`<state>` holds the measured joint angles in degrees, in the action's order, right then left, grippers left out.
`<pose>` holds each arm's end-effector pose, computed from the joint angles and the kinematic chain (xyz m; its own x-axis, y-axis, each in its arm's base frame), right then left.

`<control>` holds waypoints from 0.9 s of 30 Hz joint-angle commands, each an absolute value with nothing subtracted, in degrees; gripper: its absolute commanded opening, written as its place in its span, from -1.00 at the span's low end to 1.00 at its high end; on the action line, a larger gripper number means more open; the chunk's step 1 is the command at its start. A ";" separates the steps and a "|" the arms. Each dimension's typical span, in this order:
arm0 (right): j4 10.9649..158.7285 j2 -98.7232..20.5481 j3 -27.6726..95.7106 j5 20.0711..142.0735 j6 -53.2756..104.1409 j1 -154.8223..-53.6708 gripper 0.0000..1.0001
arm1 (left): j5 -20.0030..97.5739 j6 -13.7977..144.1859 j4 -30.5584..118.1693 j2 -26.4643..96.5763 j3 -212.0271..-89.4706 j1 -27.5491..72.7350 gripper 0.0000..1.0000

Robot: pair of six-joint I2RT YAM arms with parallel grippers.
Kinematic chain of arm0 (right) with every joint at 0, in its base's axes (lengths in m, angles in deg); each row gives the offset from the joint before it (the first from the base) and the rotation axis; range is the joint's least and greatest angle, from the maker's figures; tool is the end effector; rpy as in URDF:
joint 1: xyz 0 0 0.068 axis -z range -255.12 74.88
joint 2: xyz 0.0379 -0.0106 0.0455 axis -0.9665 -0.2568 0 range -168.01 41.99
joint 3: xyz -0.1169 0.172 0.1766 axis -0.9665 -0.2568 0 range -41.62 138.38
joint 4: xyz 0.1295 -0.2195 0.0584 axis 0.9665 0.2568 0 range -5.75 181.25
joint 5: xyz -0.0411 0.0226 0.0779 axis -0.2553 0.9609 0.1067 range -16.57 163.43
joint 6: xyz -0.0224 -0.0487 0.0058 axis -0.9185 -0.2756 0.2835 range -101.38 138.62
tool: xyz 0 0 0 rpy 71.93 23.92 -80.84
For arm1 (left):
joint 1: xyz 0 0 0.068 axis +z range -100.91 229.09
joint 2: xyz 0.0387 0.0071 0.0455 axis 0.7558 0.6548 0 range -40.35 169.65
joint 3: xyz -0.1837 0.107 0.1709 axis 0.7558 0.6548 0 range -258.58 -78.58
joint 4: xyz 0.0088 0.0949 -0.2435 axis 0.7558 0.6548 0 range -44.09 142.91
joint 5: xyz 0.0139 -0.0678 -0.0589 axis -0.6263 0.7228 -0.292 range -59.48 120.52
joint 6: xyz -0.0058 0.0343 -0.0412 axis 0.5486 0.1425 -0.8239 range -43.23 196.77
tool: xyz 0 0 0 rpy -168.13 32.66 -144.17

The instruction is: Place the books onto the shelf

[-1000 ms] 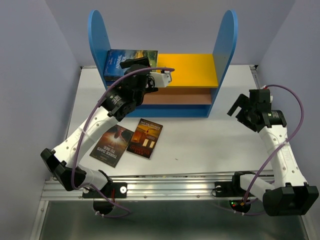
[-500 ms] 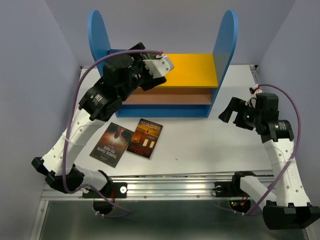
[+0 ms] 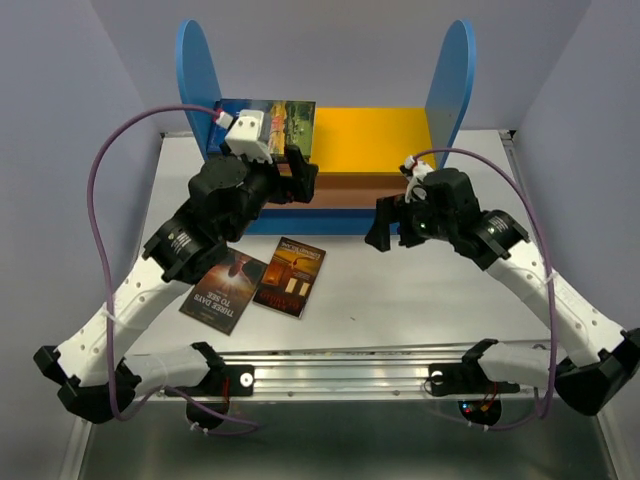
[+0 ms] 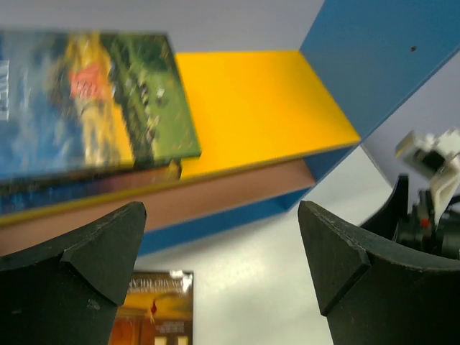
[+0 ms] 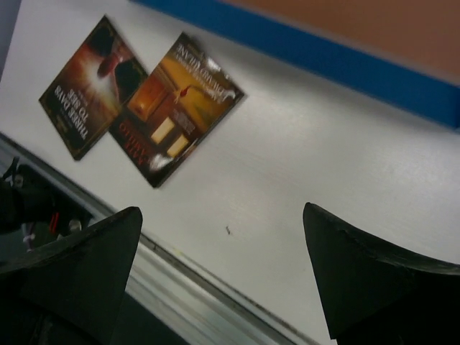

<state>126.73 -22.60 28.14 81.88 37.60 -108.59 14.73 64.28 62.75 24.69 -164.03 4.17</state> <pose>0.1908 0.1324 0.3676 -0.6873 -0.0688 -0.7232 -0.4436 0.8281 0.3428 0.1664 -0.1523 0.5013 -0.0624 -0.2318 -0.9708 0.4852 0.8429 -0.2324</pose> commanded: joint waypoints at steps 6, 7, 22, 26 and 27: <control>115.99 -37.61 47.66 64.91 31.54 -112.03 1.00 | -3.91 45.49 70.25 15.55 -156.63 4.36 0.98; 115.54 -39.20 49.60 64.38 31.10 -112.03 1.00 | -4.45 45.05 70.17 15.81 -156.54 4.53 0.98; 115.19 -60.74 77.02 63.94 25.21 -112.03 1.00 | 5.38 48.65 65.16 25.64 -162.42 17.00 0.98; 115.19 -64.09 80.46 64.46 24.25 -112.64 1.00 | 8.10 49.08 63.49 26.27 -161.73 20.26 0.98; 115.10 -65.48 82.12 64.12 24.07 -112.65 1.00 | 9.33 49.09 62.70 26.45 -161.64 21.22 0.98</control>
<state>117.27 -63.39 76.53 63.80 26.06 -111.63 5.64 48.44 67.47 27.07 -160.01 18.94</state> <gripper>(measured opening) 0.995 0.989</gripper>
